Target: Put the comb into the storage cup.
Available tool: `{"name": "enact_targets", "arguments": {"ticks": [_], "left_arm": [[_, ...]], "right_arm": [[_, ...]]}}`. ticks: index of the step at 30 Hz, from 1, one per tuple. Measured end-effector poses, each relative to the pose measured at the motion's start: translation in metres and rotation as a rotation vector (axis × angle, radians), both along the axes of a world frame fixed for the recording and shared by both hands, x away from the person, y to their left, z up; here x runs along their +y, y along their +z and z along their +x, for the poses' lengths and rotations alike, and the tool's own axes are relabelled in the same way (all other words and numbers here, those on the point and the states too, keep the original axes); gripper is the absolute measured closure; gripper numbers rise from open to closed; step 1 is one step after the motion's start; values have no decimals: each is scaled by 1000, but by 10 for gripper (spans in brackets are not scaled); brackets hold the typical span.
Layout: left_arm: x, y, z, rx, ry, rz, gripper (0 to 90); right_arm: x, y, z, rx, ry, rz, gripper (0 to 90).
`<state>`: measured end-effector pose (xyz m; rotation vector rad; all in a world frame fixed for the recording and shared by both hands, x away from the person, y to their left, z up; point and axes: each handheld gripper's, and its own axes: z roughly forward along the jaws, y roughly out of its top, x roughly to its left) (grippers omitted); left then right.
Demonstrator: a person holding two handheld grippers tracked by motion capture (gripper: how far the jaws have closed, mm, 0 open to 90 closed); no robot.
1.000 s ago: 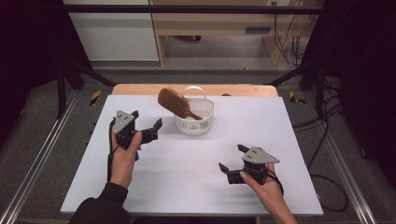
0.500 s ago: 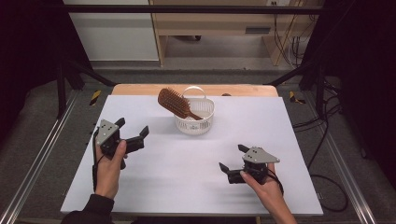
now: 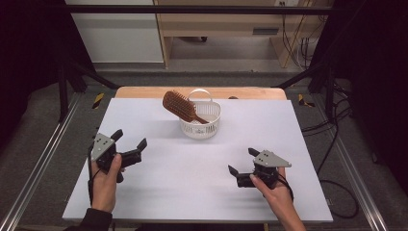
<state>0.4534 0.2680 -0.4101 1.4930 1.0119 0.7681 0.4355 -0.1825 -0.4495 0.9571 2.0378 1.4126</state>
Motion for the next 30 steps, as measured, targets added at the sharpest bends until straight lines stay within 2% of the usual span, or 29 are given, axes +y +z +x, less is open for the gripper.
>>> {"name": "enact_targets", "arguments": {"ticks": [5,9,19,24,30], "left_arm": [[7,-1,-7,-22,-2,-23,38],[12,-7,-15,-23,-6,-9,38],[30,-9,-36,-48,27,-22,37],[36,-12,-41,-46,28,-11,36],[40,-14,-49,-40,12,-19,33]], "right_arm": [[-3,0,0,-1,-13,3,45],[-2,0,2,-2,-20,3,45],[-5,1,1,-8,-24,11,44],[-8,3,1,-13,-33,23,44],[-16,5,0,-28,-41,42,46]]}}
